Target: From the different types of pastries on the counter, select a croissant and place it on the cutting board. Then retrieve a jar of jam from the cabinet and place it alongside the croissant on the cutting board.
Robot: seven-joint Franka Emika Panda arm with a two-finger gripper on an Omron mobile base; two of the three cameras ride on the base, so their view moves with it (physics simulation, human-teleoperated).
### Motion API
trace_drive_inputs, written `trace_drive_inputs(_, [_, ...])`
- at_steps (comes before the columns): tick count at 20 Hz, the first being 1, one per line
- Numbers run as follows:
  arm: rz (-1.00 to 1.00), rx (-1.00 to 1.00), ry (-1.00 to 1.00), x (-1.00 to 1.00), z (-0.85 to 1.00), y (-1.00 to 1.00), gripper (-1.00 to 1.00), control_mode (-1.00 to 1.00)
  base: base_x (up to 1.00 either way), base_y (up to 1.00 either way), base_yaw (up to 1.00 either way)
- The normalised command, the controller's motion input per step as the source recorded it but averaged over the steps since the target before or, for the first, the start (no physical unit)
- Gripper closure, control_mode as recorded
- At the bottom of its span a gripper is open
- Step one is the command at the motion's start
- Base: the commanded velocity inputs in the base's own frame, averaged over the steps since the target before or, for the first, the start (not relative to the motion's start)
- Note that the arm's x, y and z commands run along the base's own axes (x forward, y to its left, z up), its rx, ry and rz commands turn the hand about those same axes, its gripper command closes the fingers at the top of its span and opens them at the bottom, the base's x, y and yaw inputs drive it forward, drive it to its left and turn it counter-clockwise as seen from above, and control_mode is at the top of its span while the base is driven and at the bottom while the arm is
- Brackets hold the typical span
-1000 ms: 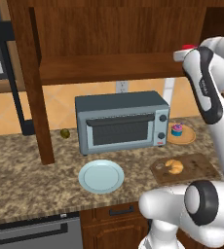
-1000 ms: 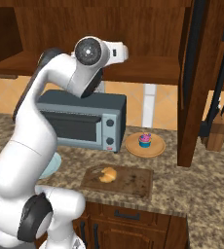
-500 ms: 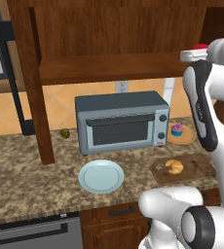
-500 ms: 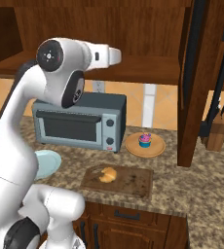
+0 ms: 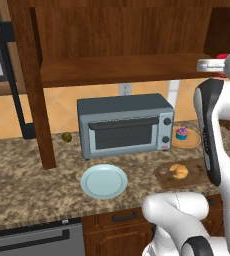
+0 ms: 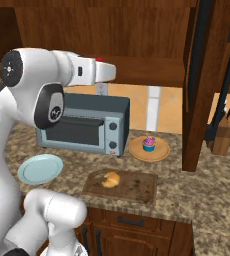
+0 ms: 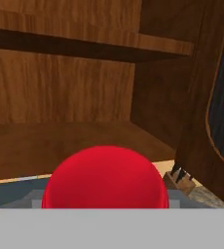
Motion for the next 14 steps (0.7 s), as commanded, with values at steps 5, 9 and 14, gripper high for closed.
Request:
trace_drive_inputs(5, [-0.04,0.00,0.15,-0.56,-0.43,0.01,1.00,-1.00,0.00,0.00,0.00])
trace_drive_inputs(9, [0.00,0.00,0.03,-0.53,-0.58,0.00,1.00,-1.00,0.00,0.00,0.00])
trace_drive_inputs(14, [0.00,0.00,-0.07,-0.40,-0.84,0.00,1.00,-1.00,0.00,0.00,0.00])
